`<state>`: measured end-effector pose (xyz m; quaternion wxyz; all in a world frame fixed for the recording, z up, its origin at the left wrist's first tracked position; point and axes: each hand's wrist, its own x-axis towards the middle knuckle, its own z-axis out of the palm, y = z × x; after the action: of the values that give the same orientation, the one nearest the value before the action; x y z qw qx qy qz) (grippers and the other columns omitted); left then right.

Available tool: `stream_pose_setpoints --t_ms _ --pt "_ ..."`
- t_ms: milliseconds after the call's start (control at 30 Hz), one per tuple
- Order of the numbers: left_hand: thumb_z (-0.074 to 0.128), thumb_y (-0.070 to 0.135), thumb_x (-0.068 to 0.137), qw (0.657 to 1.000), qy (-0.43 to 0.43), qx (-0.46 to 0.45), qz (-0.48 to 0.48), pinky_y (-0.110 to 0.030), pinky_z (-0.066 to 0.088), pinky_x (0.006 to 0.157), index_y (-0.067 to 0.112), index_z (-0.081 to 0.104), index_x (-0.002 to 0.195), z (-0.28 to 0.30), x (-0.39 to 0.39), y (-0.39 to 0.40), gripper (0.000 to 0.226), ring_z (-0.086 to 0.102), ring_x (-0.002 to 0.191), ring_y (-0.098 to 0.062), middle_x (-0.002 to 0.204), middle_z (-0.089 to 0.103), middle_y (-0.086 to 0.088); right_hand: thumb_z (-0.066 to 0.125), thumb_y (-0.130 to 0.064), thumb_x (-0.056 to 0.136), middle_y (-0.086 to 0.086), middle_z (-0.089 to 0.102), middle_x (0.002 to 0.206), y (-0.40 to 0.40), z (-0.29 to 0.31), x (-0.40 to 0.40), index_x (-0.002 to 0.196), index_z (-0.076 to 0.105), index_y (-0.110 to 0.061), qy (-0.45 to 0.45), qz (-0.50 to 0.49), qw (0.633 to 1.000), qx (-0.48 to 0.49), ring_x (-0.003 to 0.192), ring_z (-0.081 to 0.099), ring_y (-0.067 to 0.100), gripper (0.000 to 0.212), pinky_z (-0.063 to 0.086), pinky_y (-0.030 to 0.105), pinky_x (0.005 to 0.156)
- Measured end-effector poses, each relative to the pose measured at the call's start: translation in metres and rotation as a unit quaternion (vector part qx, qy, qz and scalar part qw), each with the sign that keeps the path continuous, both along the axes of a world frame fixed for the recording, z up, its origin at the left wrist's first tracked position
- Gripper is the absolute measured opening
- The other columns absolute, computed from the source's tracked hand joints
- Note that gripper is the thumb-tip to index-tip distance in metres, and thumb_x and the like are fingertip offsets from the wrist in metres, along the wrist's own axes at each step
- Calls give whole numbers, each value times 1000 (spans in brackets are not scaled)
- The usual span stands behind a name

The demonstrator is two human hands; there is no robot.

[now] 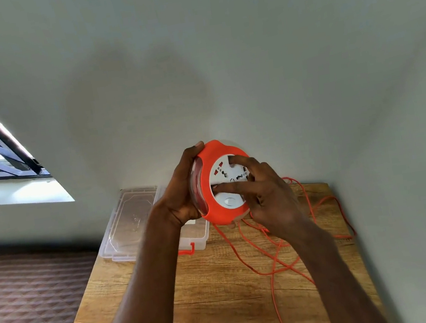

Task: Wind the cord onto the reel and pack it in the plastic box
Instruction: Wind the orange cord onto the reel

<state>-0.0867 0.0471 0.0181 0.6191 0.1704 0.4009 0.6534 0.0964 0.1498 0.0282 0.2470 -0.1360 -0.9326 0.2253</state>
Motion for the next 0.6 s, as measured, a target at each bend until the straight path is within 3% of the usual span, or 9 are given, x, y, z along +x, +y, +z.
stream_pose_setpoints --t_ms 100,233,333,400,500,600 --pt "66 74 87 1000 1 7 -19 -55 56 101 19 73 134 1 2 0 72 70 115 -36 131 72 -16 68 3 88 -12 50 151 -1 -1 -2 123 70 -49 -5 -24 1000 5 122 47 16 63 46 28 84" --pt "53 73 95 1000 -7 3 -7 -58 49 107 17 66 142 1 3 2 74 66 119 -39 135 68 -18 73 -9 88 -11 57 142 -4 -4 -3 127 64 -54 -8 -71 997 11 123 50 16 60 50 28 81" --pt "51 71 98 1000 6 7 -7 -58 46 110 16 66 141 2 6 4 72 64 123 -41 137 66 -20 73 -55 81 -25 66 111 -9 0 -5 135 51 -61 12 -134 990 -47 100 60 2 58 46 16 70" --pt "49 71 99 1000 3 6 -5 -56 53 105 16 71 137 3 9 5 70 68 119 -38 135 69 -19 62 -79 77 -19 74 94 -13 1 -8 137 53 -51 33 -196 977 -79 85 69 1 67 55 20 66" --pt "47 71 99 1000 -1 6 -1 -51 61 92 19 78 126 5 14 5 66 75 110 -33 127 76 -15 53 -85 80 -9 79 96 -16 0 -10 136 59 -39 34 -230 970 -64 84 75 10 72 63 33 67" --pt "46 70 99 1000 -1 15 -6 -48 62 90 20 80 124 6 16 5 65 76 109 -31 125 77 -13 59 -78 83 -10 78 93 -14 3 -6 130 65 -38 73 -225 970 -57 80 73 7 62 60 29 64"
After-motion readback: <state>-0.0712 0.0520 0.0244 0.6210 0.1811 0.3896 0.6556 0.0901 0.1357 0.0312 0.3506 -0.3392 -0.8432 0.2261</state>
